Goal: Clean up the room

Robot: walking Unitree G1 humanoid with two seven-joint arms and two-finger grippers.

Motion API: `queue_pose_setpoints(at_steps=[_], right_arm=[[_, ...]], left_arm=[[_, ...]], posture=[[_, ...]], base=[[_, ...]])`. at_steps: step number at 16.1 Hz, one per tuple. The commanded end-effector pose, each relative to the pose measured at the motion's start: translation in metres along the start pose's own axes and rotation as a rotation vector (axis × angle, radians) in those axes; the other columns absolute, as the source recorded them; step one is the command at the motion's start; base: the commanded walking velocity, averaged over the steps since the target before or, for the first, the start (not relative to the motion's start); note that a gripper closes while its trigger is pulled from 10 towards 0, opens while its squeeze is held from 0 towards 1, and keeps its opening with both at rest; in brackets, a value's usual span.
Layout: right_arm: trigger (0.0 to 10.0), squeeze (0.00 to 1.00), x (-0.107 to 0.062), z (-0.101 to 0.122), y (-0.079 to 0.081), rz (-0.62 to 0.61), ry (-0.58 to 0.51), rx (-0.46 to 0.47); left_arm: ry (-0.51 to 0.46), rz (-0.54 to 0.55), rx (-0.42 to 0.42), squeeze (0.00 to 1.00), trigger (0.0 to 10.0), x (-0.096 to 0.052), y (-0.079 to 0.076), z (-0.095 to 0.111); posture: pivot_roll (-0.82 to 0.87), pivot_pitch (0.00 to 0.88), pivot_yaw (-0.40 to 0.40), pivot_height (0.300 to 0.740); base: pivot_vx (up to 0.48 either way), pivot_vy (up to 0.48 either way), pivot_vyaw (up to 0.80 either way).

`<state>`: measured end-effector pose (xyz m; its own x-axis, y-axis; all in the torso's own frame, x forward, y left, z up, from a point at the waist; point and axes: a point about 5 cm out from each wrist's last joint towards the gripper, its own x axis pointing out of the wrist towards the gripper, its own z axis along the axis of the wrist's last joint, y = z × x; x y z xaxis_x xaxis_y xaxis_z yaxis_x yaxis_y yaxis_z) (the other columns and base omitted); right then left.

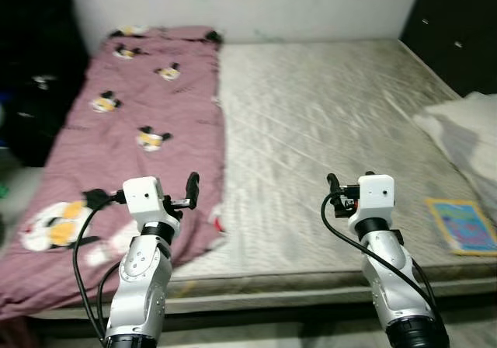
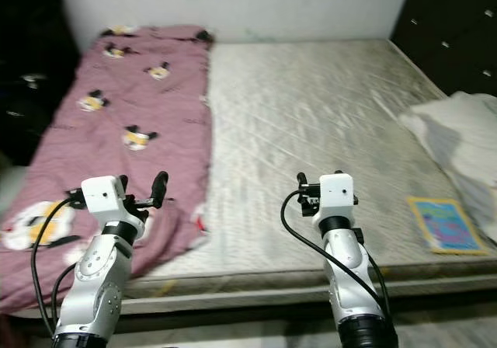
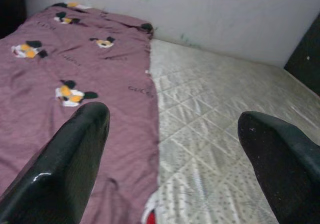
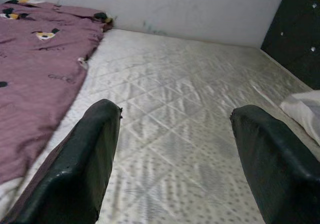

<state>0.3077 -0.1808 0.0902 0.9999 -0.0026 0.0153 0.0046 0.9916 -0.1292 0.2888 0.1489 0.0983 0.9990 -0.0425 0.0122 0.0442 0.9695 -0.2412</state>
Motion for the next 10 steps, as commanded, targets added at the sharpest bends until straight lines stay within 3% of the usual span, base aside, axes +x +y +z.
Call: queue_pose_setpoints(at_steps=[1,10], right_arm=[[10.0,0.0,0.0001,-0.0015,0.0043,0.011,0.004,0.003],[10.0,0.0,-0.0001,-0.001,0.0056,0.022,0.007,0.005]], left_arm=[[0.025,0.018,-0.005,0.0,10.0,-0.0018,0.0069,-0.0026],[0.02,0.021,0.008,0.0,10.0,-0.0009,0.006,0.0001]], posture=[[-0.01,0.087,0.015,0.74],[-0.02,0.113,0.01,0.74]], base=[[0.0,0.48,0.0],[0.0,0.48,0.0]])
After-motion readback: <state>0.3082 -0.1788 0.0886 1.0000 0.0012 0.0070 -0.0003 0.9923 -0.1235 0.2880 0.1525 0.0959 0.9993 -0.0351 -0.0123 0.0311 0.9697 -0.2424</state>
